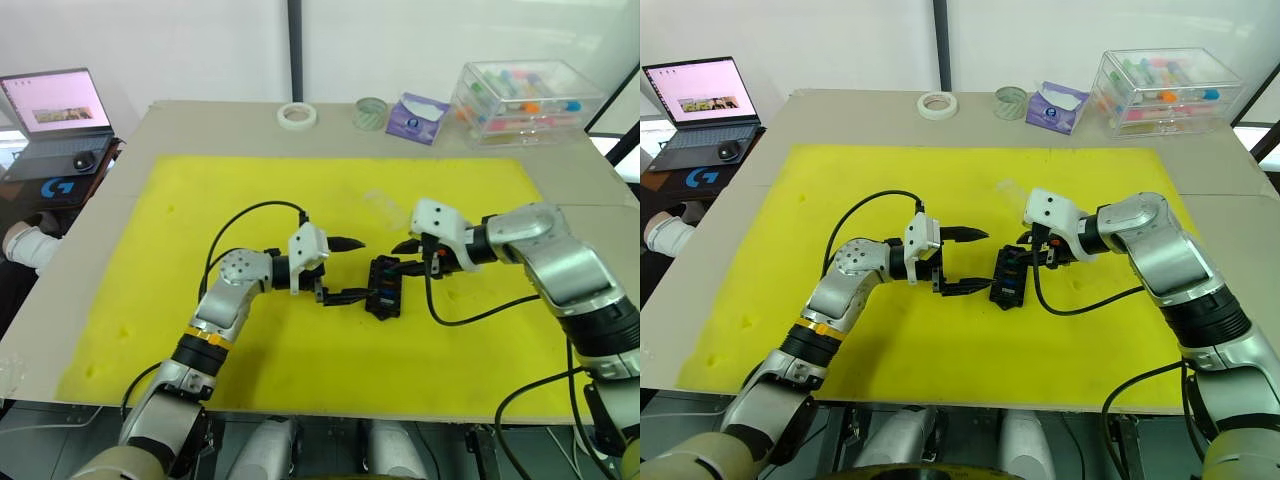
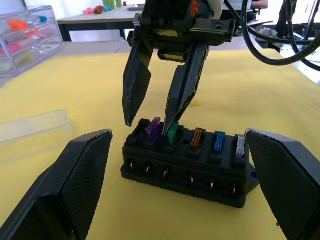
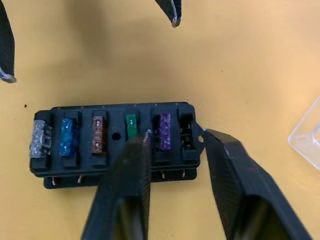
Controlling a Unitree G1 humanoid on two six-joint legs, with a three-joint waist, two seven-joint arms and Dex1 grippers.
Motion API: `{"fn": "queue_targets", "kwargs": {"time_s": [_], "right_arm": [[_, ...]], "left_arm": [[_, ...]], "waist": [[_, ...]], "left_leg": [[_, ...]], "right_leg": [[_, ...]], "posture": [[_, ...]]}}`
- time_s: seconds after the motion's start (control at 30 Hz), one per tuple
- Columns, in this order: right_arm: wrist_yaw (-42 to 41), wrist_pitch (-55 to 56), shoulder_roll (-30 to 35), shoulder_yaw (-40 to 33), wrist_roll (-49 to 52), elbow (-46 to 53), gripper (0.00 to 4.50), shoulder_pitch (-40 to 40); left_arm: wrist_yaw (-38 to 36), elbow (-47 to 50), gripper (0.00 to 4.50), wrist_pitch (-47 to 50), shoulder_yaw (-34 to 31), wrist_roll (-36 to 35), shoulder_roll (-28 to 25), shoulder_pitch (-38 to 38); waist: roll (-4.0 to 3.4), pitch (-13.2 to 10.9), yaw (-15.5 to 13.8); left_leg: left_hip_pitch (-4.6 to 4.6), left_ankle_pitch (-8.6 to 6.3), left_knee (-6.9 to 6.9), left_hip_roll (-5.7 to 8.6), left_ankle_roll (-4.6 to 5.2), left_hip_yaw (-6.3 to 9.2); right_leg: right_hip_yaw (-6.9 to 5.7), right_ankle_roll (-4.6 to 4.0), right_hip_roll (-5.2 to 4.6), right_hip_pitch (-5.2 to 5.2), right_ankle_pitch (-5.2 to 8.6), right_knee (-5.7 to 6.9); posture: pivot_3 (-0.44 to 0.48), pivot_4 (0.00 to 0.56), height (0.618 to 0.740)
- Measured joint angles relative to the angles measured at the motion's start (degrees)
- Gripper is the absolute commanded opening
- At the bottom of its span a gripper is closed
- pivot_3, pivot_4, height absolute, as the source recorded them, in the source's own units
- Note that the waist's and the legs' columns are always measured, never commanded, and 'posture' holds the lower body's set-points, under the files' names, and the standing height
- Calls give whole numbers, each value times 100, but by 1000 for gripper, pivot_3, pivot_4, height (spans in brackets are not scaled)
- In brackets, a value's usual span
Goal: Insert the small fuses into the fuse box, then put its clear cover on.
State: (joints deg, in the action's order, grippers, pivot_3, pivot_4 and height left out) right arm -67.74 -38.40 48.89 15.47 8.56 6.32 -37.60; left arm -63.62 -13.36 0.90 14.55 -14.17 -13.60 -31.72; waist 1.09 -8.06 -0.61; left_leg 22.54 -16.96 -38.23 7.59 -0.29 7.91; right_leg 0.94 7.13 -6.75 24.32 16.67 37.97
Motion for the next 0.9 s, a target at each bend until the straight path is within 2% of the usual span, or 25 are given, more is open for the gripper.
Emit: {"fn": "queue_targets", "kwargs": {"time_s": [0.9], "right_arm": [[-246, -3, 21, -27, 184, -167, 1557, -115]], "left_arm": [[-4, -77, 4500, -24, 0, 39, 3, -5]], "waist": [[0, 0, 0]], "left_leg": [[0, 0, 0, 0, 0, 0]], "right_leg": [[0, 0, 0, 1, 0, 0]], "posture": [[0, 150, 740]]}}
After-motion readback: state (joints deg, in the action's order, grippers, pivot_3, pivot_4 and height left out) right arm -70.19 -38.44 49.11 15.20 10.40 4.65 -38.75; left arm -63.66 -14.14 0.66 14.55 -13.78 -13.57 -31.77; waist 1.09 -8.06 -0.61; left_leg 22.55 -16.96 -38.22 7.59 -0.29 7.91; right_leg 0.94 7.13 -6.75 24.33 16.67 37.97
